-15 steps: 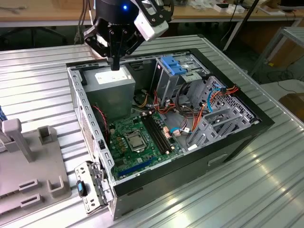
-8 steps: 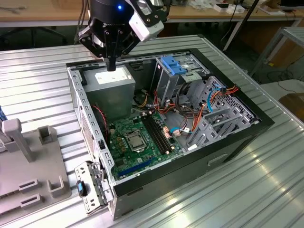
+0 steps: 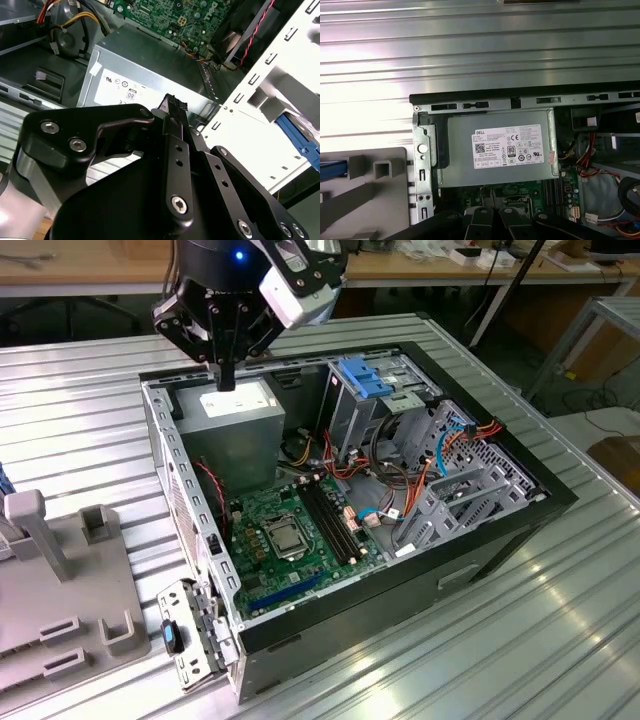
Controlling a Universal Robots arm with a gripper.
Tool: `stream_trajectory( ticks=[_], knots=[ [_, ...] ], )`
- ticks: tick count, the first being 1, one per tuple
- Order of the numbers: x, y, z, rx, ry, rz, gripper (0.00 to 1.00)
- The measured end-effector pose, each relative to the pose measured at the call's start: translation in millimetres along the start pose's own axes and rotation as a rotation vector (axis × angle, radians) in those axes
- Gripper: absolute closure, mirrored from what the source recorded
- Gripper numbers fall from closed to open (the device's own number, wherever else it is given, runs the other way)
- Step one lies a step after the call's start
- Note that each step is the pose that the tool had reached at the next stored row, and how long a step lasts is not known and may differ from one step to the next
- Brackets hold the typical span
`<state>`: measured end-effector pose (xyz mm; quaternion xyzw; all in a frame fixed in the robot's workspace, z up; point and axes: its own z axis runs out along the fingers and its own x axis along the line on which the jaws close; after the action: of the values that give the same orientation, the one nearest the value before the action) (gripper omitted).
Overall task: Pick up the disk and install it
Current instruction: 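Reach for the disk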
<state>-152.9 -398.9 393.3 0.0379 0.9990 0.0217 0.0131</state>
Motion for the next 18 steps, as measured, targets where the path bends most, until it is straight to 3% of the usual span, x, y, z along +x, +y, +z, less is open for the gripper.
stream_trajectory(
  ticks=[9, 18],
  knots=[
    [10.8, -0.8, -0.3, 0.0001, 0.0001, 0.000, 0.89],
    [29.9, -2.2, -0.9, 0.0001, 0.0000, 0.000, 0.89]
  ],
)
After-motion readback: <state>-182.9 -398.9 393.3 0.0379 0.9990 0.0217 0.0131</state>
